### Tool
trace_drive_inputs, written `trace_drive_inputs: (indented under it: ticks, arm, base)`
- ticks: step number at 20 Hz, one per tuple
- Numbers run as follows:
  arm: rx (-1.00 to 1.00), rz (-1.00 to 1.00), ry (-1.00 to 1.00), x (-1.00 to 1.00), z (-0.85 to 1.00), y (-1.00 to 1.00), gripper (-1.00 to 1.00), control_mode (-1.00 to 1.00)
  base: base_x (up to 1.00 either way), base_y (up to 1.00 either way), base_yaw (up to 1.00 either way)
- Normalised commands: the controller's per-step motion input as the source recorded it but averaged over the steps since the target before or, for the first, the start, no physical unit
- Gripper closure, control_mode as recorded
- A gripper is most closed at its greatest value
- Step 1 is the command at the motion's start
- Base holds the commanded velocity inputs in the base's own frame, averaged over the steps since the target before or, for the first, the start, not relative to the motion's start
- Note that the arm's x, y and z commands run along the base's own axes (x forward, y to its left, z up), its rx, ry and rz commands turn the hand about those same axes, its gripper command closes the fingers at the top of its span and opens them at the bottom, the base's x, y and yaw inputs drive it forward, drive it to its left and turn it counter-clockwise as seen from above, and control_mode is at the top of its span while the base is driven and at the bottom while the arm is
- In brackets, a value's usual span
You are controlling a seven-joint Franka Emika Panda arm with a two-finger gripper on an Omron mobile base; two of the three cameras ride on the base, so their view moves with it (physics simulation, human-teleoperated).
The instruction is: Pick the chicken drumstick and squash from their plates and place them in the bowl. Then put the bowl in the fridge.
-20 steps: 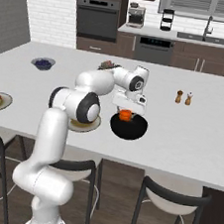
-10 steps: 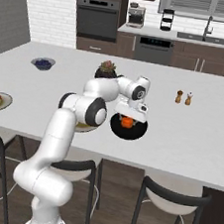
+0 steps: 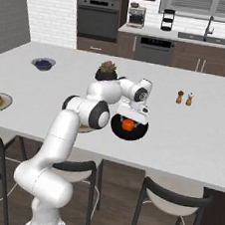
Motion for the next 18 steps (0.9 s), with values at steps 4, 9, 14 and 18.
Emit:
trace_drive_inputs:
  ticks: [4, 9, 14, 18]
  arm:
    - [0.0, 0.0, -0.15, -0.29, 0.16, 0.04, -1.0, -1.0]
    - [0.0, 0.0, -0.2, -0.63, 0.38, 0.17, -1.0, -1.0]
    - [0.0, 0.0, -0.19, -0.94, 0.37, 0.36, -1.0, -1.0]
    - [0.0, 0.0, -0.08, -0.87, 0.61, 0.49, -1.0, -1.0]
  base:
    - [0.0, 0.0, 0.0]
    - [0.0, 0.0, 0.0]
    - [0.0, 0.0, 0.0]
    - [0.0, 0.0, 0.0]
